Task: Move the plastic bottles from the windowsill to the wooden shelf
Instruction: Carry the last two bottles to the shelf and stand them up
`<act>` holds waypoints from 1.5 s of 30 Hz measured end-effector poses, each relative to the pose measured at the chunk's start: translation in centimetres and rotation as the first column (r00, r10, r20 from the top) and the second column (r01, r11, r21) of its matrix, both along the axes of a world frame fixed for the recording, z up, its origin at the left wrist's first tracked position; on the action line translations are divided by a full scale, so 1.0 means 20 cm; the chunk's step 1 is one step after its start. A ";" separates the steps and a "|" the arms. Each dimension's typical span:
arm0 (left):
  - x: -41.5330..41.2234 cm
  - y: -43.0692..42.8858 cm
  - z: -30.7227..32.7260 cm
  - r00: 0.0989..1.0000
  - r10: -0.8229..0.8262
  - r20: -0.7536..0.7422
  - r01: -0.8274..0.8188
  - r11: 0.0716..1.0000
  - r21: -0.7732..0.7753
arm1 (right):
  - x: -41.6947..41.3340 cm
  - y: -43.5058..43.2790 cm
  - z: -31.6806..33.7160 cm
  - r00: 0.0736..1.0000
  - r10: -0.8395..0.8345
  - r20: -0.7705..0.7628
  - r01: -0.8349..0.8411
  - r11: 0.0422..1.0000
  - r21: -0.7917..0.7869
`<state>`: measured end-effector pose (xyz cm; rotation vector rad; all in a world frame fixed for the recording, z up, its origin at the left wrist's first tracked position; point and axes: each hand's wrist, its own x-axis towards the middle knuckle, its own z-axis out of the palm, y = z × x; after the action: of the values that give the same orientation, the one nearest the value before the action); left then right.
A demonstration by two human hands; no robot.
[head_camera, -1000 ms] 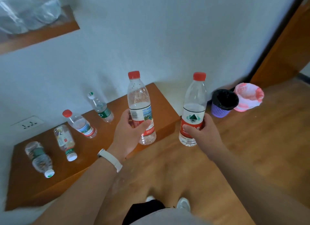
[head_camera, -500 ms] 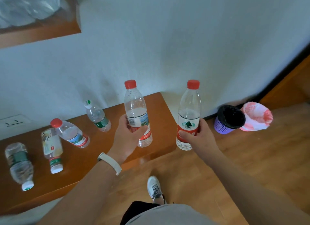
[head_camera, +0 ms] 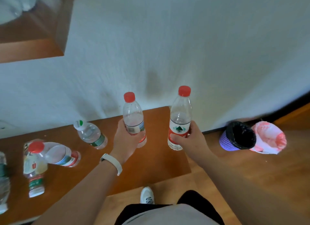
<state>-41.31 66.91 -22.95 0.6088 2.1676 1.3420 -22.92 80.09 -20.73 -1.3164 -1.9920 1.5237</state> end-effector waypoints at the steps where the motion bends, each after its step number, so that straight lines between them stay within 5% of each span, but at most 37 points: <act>1: -0.01 0.02 -0.02 1.000 0.019 0.002 -0.019 1.000 -0.013 | -0.04 0.03 -0.04 1.000 0.013 0.010 -0.013 1.000 -0.004; 16: -0.13 0.29 -0.21 0.900 0.433 -0.047 -0.432 0.874 -0.222 | -0.55 0.48 -0.33 0.876 0.481 0.034 -0.482 0.874 0.055; 27: -0.29 0.35 -0.36 0.816 0.576 -0.053 -0.578 0.810 -0.098 | -0.77 0.48 -0.52 0.918 0.396 -0.021 -0.395 0.917 0.046; 45: -0.30 0.29 -0.51 0.922 0.384 -0.049 -0.387 0.914 -0.122 | -0.79 0.48 -0.67 0.899 0.429 0.086 -0.434 0.899 0.049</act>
<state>-47.36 72.70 -33.22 0.1466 2.4615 1.3720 -38.76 89.68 -34.07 -0.9523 -2.4845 1.5852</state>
